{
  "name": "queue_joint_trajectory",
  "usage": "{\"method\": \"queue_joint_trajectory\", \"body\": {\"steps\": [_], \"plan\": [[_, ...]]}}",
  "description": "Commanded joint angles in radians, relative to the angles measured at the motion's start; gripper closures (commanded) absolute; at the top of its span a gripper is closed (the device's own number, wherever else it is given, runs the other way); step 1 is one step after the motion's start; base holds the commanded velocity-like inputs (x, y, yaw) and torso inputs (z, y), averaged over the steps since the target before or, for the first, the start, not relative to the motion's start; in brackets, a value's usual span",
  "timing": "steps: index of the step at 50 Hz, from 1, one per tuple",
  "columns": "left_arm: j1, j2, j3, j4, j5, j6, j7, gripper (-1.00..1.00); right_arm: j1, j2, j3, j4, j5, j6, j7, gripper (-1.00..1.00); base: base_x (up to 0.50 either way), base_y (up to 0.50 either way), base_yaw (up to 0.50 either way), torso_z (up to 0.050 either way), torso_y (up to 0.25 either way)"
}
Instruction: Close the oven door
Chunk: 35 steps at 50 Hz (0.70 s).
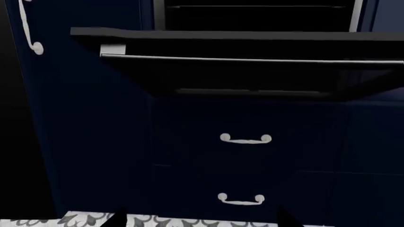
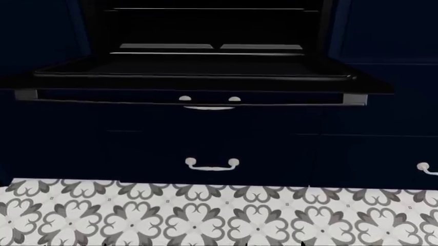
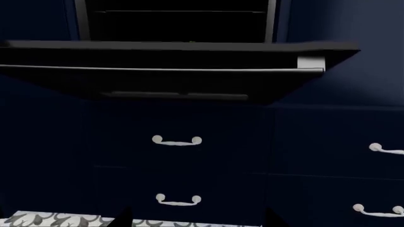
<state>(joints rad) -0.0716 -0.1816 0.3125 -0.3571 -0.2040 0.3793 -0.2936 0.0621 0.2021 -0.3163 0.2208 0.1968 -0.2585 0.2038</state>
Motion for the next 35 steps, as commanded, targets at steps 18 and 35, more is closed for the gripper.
{"method": "queue_joint_trajectory", "body": {"steps": [18,35], "plan": [[-0.004,-0.007,0.014,-0.001,-0.007,-0.005,-0.011,-1.0,0.006,0.007,-0.014,0.005,0.007,0.003,0.008,-1.0,0.0,0.0,0.0,-0.031,0.0],[-0.004,-0.011,0.02,-0.003,-0.012,0.002,-0.016,-1.0,0.005,0.01,-0.02,0.006,0.011,-0.005,0.015,-1.0,0.0,0.0,0.0,-0.033,0.0]]}}
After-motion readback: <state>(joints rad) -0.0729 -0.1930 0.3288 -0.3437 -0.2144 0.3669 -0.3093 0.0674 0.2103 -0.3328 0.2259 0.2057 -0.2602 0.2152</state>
